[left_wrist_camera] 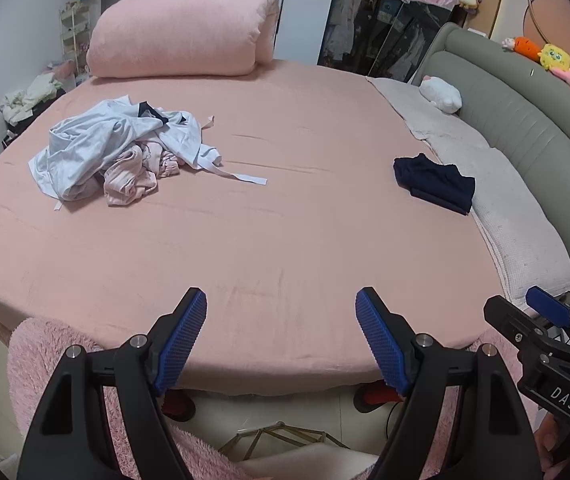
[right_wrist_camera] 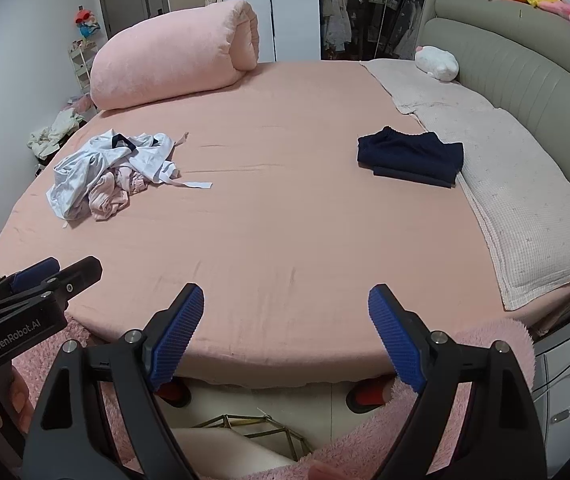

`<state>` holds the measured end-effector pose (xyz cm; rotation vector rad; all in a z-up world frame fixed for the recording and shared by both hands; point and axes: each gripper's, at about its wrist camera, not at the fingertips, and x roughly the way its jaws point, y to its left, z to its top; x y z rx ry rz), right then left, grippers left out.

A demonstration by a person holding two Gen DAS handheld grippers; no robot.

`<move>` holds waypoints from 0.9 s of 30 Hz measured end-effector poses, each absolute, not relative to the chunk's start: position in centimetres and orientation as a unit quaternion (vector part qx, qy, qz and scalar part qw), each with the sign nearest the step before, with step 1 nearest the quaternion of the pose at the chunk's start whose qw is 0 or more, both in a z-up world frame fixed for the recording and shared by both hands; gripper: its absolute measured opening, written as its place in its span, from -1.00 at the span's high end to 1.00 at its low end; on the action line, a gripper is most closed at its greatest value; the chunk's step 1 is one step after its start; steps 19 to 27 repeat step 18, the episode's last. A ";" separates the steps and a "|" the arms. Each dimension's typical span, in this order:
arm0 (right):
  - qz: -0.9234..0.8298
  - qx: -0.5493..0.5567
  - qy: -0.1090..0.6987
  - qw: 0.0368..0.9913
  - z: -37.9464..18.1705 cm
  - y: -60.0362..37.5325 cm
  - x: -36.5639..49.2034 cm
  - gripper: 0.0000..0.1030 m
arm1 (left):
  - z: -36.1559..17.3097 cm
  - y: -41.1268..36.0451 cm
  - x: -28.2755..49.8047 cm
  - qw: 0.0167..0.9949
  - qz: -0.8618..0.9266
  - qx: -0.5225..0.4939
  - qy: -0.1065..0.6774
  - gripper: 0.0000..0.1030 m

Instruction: Fold clothes

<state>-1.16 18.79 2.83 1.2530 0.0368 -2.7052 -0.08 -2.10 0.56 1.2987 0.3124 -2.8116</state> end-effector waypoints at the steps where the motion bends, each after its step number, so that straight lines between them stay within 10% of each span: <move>1: -0.904 0.419 0.013 0.079 2.8 18.8 -1.2 -0.70 | 0.5 -2.1 -0.1 0.015 -0.903 0.417 0.100 -0.54; 27: -0.906 0.417 0.020 0.075 2.7 18.4 -1.2 -0.82 | 0.6 -1.9 0.0 0.007 -0.905 0.412 0.104 -0.55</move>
